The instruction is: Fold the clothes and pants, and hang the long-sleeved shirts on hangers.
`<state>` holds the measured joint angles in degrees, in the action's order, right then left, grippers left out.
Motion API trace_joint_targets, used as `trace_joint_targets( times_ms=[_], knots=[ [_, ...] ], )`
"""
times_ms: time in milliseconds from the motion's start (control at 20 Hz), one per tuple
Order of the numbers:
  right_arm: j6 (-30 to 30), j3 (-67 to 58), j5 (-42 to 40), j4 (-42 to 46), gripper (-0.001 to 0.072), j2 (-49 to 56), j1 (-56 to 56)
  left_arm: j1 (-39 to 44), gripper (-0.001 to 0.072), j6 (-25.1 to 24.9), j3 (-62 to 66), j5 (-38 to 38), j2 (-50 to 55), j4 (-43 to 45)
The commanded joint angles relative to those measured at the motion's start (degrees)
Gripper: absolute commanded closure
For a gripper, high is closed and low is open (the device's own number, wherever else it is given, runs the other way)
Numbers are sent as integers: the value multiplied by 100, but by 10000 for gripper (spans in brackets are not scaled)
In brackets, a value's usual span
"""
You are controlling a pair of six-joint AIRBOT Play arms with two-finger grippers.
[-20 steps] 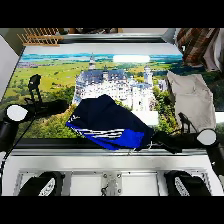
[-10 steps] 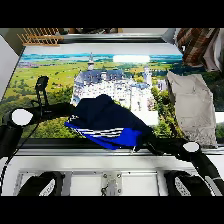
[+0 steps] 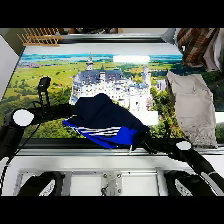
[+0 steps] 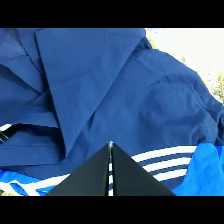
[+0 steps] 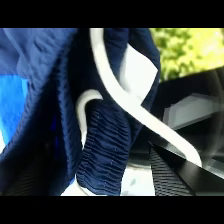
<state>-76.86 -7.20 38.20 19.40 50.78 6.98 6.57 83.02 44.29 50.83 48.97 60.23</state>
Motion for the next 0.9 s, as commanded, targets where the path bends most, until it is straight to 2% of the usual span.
trace_joint_targets(
  times_ms=[0,100,150,300,450,700,850],
  knots=[
    [59,-140,-223,-61,42,31,74,4,700,39,-2,2,-2,-2],
    [142,-227,-258,-63,535,31,74,4,700,39,-2,0,-2,-2],
    [339,-249,-284,-61,687,31,74,4,699,39,-2,2,-2,-7],
    [673,-433,-284,-37,701,31,72,4,699,39,-2,9,-2,-33],
    [678,-1394,-267,505,702,33,61,4,700,46,-2,11,-2,-35],
    [-361,-4048,179,2590,702,739,-715,4,699,146,-2,13,-4,-33],
    [-466,-5528,446,2817,702,1598,-1672,4,699,146,-2,17,-2,-33]
  ],
)
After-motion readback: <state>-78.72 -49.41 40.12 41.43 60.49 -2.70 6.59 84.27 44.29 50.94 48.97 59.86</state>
